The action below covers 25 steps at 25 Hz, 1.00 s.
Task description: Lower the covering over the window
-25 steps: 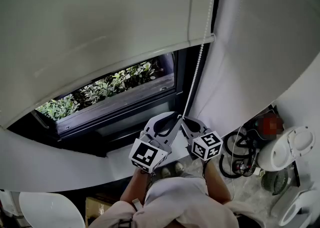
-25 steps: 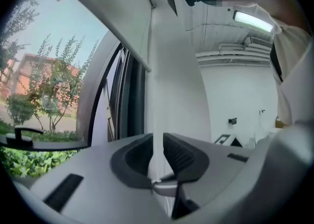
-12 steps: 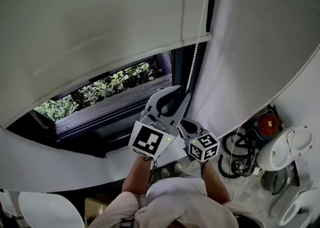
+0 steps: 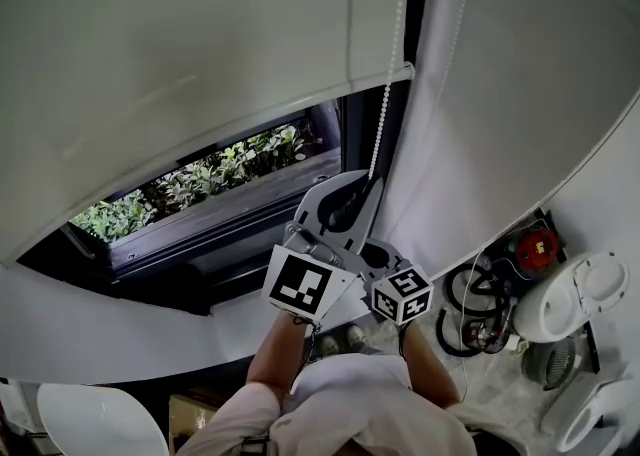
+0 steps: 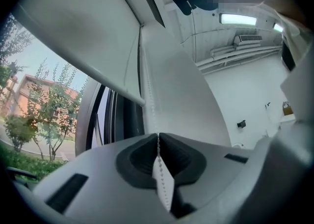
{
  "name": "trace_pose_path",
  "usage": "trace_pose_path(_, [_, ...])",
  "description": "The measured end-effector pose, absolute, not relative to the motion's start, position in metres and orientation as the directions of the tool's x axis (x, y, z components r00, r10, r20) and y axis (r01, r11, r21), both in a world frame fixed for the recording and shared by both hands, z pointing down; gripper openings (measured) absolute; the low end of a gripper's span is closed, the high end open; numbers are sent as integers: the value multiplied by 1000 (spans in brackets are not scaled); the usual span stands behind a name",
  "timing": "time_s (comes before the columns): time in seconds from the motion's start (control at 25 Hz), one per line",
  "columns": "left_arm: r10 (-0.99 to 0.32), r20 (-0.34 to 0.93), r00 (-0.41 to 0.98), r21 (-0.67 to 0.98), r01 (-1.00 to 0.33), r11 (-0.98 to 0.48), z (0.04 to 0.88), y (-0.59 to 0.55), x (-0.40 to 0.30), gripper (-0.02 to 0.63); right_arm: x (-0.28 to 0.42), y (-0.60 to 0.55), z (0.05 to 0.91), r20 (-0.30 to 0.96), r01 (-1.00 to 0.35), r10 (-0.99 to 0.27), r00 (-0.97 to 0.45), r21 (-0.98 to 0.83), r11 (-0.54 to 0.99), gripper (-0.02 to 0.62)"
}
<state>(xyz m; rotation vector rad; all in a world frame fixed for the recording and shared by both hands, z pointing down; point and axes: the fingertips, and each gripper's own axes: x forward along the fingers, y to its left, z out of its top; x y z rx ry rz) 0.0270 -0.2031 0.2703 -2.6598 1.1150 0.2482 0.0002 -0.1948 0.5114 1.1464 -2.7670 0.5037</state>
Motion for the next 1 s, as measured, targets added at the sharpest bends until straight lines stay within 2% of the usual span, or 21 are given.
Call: trace_pose_path(1.0, [-728, -62, 683, -63, -731, -680, 373, -212, 25, 20, -2, -187, 607, 436, -722, -583, -685, -303, 622, 7])
